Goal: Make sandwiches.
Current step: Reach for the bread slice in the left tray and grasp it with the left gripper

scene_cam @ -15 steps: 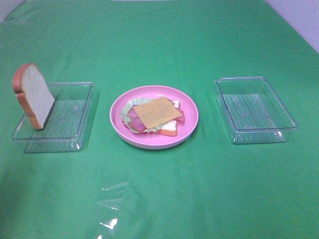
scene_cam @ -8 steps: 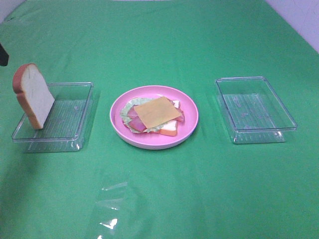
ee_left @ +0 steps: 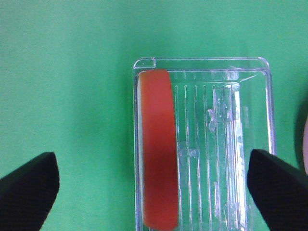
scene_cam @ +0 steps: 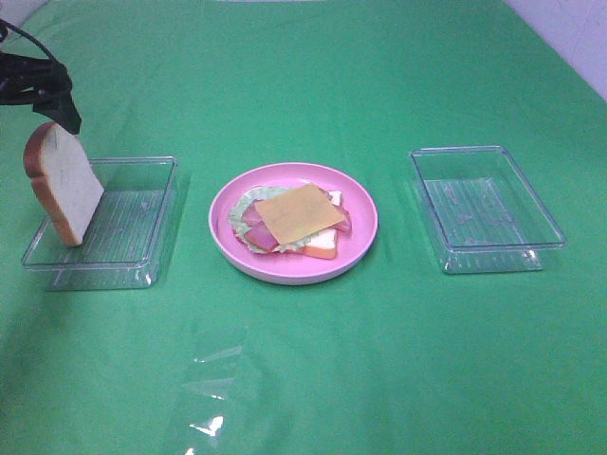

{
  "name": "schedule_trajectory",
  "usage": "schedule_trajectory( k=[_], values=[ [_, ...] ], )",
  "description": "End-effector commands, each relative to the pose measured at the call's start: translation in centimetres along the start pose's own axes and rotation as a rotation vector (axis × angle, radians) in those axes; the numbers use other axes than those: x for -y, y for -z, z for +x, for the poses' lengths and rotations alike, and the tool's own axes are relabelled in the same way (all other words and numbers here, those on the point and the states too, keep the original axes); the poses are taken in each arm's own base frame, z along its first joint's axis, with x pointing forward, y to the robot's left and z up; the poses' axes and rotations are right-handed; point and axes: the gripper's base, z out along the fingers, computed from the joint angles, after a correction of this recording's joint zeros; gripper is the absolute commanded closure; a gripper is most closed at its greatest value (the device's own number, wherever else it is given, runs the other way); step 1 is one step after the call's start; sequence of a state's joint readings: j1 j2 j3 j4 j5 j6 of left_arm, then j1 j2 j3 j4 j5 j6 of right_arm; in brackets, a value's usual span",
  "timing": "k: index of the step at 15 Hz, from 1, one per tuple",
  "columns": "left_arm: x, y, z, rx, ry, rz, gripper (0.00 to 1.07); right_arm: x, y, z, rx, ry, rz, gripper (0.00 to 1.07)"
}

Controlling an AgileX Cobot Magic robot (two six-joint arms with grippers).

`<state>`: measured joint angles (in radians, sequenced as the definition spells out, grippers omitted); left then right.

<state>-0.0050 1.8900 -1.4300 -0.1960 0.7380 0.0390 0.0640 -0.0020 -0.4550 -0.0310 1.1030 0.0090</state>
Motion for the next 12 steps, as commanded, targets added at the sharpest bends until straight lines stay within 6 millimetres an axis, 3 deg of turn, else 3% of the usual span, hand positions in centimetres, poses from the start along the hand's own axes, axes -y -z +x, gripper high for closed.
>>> schedule_trajectory(
  k=[1,5,7,10,11,12],
  values=[
    [0.38,-3.52,0.03,-0.04,0.005,0.012,0.09,-0.02,0.26,0.3,0.036,0.005,0.002,0.09],
    [0.25,-4.37,0.14,-0.045,0.009,0.01,0.1,-0.02,0.26,0.3,0.036,0.005,0.002,0.09],
    [0.25,-4.37,0.15,-0.046,0.009,0.01,0.19,-0.02,0.26,0.3,0.036,0.005,0.002,0.09],
    [0.26,-4.37,0.12,-0.043,0.015,0.011,0.57,-0.02,0.26,0.3,0.036,0.005,0.002,0.09],
    [0.28,-4.37,0.11,-0.042,0.017,0.013,0.64,-0.02,0.26,0.3,0.036,0.005,0.002,0.09],
    [0.36,-4.37,0.1,-0.042,0.027,0.021,0.94,-0.02,0.26,0.3,0.036,0.005,0.002,0.09]
  ],
)
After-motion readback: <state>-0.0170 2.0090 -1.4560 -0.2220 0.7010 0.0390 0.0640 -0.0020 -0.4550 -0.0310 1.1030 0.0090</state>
